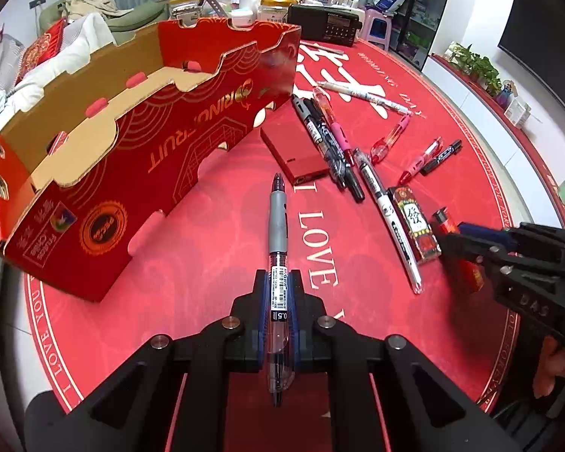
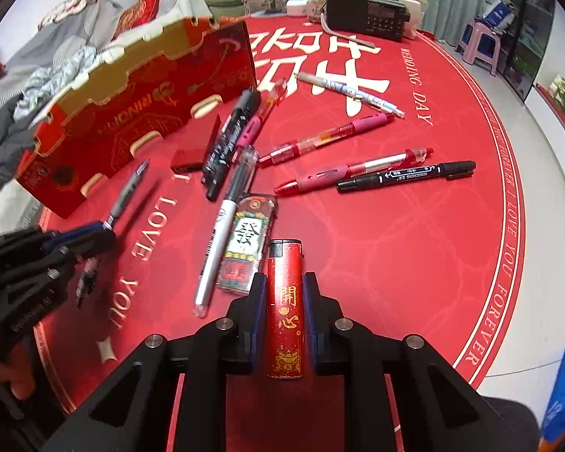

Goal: Organize rigid objects
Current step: 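Carry the pen and lighter over the open cardboard box with both grippers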

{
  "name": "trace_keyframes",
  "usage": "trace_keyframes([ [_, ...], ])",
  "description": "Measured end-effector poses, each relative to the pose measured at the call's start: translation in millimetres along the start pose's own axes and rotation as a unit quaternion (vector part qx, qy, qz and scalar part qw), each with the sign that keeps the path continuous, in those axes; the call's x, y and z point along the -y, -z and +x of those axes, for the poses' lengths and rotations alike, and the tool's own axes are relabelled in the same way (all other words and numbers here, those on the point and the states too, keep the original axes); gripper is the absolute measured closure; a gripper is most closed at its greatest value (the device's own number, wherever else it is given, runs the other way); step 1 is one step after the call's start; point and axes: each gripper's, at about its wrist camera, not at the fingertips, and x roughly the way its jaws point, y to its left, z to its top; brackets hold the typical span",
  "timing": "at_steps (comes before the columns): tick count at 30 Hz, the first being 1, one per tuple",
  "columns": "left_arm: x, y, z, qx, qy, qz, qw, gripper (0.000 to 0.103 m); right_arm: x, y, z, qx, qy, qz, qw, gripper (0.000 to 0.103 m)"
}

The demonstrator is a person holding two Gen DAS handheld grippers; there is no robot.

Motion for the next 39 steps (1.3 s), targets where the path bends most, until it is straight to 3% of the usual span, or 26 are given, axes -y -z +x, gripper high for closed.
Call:
trace_keyframes([
  [4,-0.2,-0.8,-2.0,0.004,0.005,-0.008,1.0000,0.093,-2.2,-0.4,-6.3,0.013,-0.011,0.008,1.000,0.083],
  [8,-7.7,-2.3,-17.7,0.030,0.057,-0.042,0.9970,0.093,-4.8,1.6,-14.4,0.030,-0.032,0.017,0.999,0.083],
  [12,-11.4,-2.3,-28.7,0.044,0.078,-0.059,0.9942,0.093,-11.4,1.8,-22.0,0.045,-0.041,0.014,0.998,0.083],
  [23,4.4,-1.0,-32.9,0.029,0.004,-0.029,0.9991,0.093,-24.3,0.1,-33.7,0.059,-0.062,0.005,0.996,0.083],
  [39,-7.6,-22.5,-66.6,0.061,-0.038,-0.044,0.9965,0.093,-49.6,-28.2,-61.5,0.091,-0.076,-0.017,0.993,0.083],
])
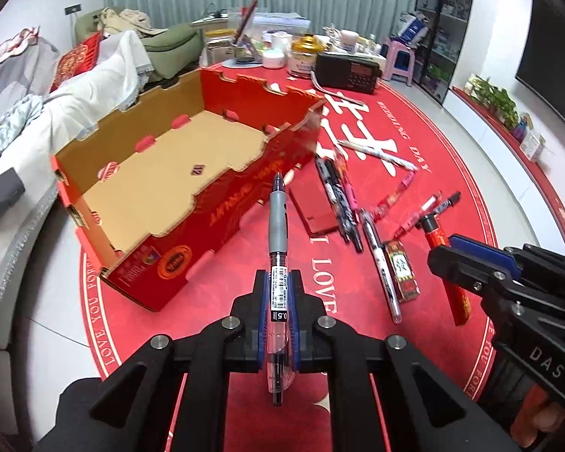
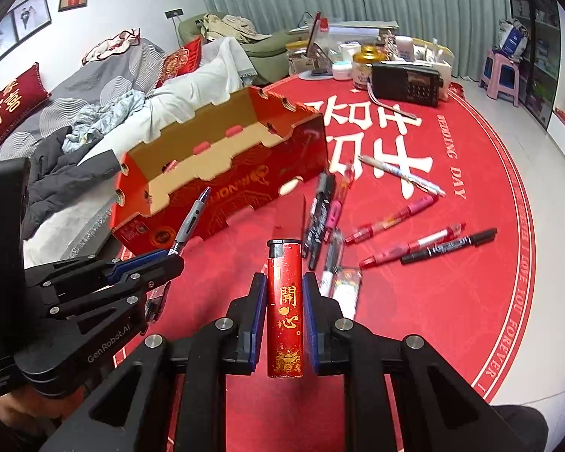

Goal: Organize rigid objects
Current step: 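Carry the pen and lighter over the open cardboard box with both grippers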

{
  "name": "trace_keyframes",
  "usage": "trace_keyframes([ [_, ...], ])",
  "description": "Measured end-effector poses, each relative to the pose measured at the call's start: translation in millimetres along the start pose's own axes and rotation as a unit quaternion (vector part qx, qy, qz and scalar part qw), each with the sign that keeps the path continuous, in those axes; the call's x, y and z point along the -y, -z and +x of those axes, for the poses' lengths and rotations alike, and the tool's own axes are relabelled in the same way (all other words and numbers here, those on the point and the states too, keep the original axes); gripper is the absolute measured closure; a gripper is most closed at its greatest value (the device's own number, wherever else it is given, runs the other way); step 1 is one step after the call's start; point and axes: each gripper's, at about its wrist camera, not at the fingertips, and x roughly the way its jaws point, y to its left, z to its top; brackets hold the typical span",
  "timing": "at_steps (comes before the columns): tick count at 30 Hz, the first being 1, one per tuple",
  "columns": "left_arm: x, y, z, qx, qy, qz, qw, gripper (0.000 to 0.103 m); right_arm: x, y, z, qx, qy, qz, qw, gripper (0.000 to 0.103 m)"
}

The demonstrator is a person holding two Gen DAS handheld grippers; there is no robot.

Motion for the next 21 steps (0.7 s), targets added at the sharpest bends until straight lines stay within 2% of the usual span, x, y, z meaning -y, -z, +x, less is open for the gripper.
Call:
trace_keyframes([
  [21,-62.8,-38.7,-16.9,0.030,-0.024,-0.072,0.9966,0.093,-46.0,-79.5,13.0,0.027,-0.011,-0.051,0.998,0.083],
])
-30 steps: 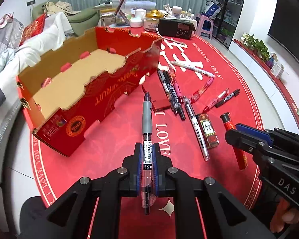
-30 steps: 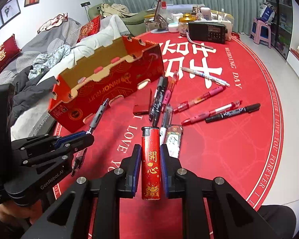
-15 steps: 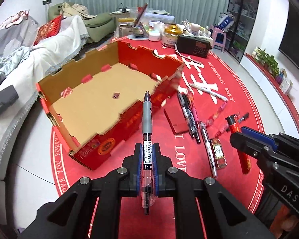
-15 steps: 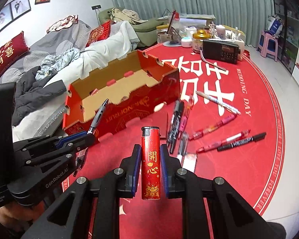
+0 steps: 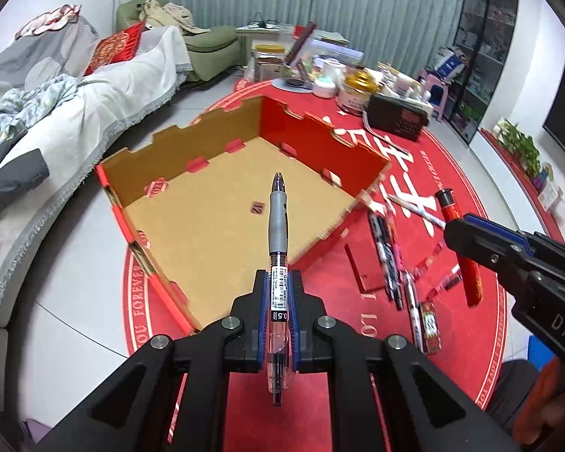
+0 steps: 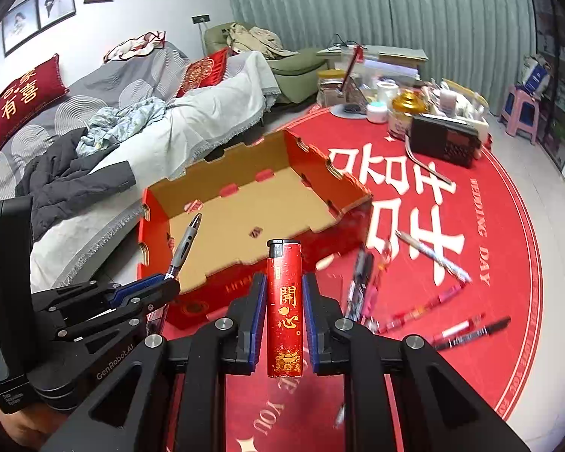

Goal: Organize rigid objects
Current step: 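Carry the pen and lighter over the open cardboard box with both grippers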

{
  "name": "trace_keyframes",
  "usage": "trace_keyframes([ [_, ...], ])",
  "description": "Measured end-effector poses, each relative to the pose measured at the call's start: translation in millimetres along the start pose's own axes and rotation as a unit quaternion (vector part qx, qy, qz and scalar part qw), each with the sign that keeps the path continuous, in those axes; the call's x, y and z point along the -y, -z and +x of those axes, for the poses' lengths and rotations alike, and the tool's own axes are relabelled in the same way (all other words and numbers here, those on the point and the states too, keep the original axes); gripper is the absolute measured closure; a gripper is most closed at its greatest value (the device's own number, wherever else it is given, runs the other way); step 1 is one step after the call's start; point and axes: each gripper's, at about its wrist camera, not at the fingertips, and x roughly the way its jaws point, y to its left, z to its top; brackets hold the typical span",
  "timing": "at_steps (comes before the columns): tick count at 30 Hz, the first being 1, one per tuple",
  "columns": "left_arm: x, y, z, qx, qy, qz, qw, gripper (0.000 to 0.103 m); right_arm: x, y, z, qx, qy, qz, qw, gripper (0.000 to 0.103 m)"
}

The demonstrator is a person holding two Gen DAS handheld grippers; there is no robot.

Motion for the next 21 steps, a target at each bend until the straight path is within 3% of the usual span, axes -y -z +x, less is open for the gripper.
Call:
trace_keyframes([
  [10,-18.8,-15.3,16.6,-0.012,-0.009,-0.020,0.9997,0.093,-18.0,-32.6,33.5,-0.004,-0.019,-0.013,1.000,0.083],
  [17,-23.4,-26.1,58.6,-0.047,-0.008,-0.032,0.9983,0.093,-19.3,-55.6,75.4,-0.025,-0.011,-0.017,0.999,0.083],
  [21,-30.1,-35.9,59.3,-0.038,-0.008,-0.038,0.9985,0.093,-22.0,-68.1,81.4,-0.020,-0.013,-0.024,0.999,0.083],
])
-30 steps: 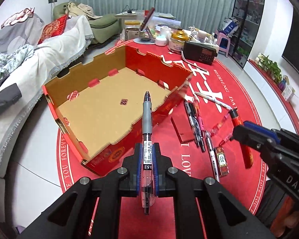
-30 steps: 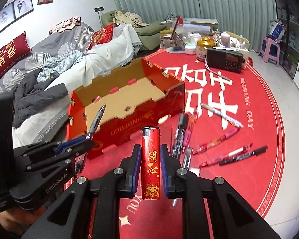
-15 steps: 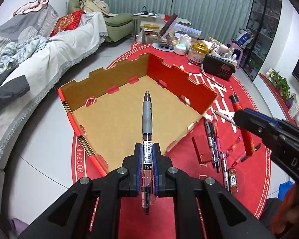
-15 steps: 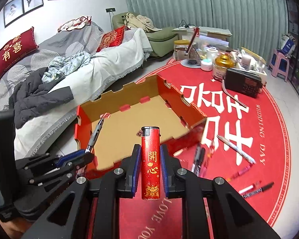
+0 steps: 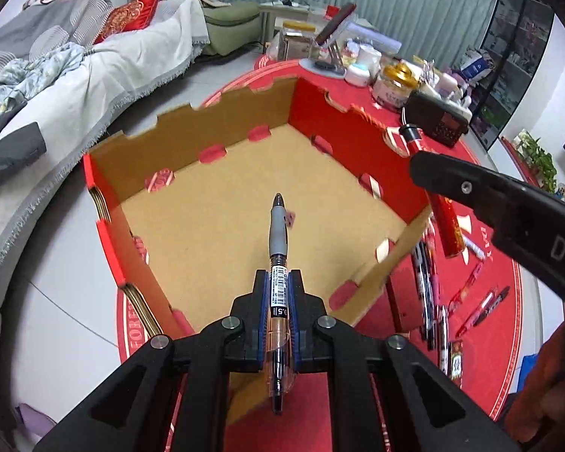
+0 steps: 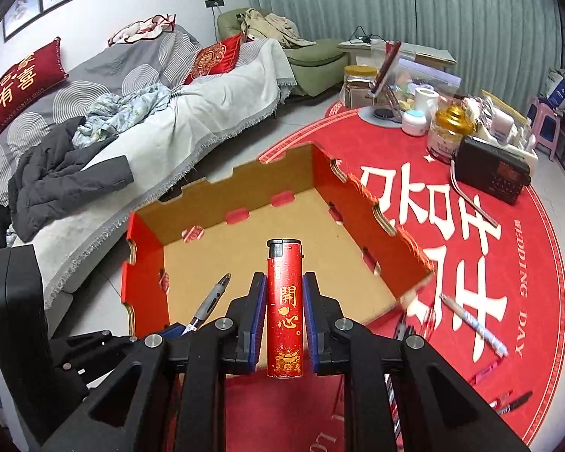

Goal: Organize rigid objects
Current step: 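Carry the pen and lighter over the open cardboard box with both grippers, then open both grippers to drop the pen and lighter into the box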

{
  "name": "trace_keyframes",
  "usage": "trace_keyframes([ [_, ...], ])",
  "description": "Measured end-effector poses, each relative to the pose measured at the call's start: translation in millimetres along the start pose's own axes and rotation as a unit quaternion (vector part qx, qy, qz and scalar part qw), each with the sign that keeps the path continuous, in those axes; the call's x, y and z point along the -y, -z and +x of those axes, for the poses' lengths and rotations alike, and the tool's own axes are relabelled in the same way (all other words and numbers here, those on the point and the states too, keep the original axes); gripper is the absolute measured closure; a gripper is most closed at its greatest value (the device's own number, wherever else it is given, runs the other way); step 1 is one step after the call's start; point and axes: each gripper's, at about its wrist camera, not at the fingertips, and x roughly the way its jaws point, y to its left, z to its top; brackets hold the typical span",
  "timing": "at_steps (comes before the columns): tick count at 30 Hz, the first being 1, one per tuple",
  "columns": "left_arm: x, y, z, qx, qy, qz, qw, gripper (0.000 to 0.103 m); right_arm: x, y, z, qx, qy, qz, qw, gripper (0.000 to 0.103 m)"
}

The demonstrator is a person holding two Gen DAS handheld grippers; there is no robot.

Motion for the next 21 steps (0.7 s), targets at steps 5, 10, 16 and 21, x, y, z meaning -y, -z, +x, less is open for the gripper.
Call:
trace_keyframes([
  [5,-8.4,-16.9,5.0,0.005,-0.003,-0.010,0.9999,0.093,-4.3,-9.2,11.0,0.002,-0.006,-0.003,1.000,0.083],
  [10,-13.3,-25.4,20.3,-0.006,-0.009,-0.012,0.9999,0.093,-6.2,-9.1,32.3,-0.015,-0.009,-0.005,1.000,0.083],
  [16,-17.6,-28.8,37.6,-0.024,-0.015,-0.016,0.9995,0.093,-5.4,-10.1,53.1,-0.033,-0.010,-0.007,0.999,0.083],
  [21,-24.8,-31.3,47.2,-0.034,-0.021,-0.025,0.9989,0.093,-3.4,-12.2,65.6,-0.043,-0.012,-0.007,0.999,0.083],
])
